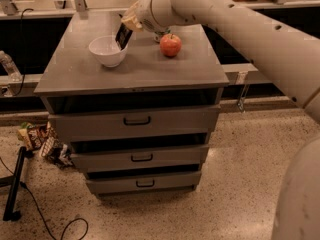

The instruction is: Pick rxbar chocolate from white bowl and place on counter

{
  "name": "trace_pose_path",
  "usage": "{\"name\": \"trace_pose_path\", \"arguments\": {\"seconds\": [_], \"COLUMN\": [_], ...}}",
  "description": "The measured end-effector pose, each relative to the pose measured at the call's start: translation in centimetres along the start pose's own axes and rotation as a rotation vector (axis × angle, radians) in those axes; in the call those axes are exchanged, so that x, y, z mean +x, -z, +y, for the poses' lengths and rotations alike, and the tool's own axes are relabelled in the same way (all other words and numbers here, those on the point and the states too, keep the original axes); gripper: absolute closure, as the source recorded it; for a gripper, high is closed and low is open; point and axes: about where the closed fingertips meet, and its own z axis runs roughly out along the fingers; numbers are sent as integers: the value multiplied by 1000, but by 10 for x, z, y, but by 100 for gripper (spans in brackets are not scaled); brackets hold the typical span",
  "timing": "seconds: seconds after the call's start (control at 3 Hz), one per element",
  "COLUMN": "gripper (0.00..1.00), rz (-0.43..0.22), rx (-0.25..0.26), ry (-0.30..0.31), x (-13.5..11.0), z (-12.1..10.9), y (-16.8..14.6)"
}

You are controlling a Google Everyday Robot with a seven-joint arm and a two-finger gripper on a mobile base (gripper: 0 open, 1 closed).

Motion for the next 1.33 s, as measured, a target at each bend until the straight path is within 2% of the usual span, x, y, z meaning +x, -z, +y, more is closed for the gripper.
{"name": "trace_pose_path", "arguments": {"seconds": [0.33,0.67,1.0,1.33], "gripper": [100,100,100,100], "rz": [16,42,54,28], "rx": [64,106,120,129], "ry": [-10,-30,-44,-32], "x": [3,10,15,8], "z": [-13,-18,-18,-24], "y": [24,44,50,45]}}
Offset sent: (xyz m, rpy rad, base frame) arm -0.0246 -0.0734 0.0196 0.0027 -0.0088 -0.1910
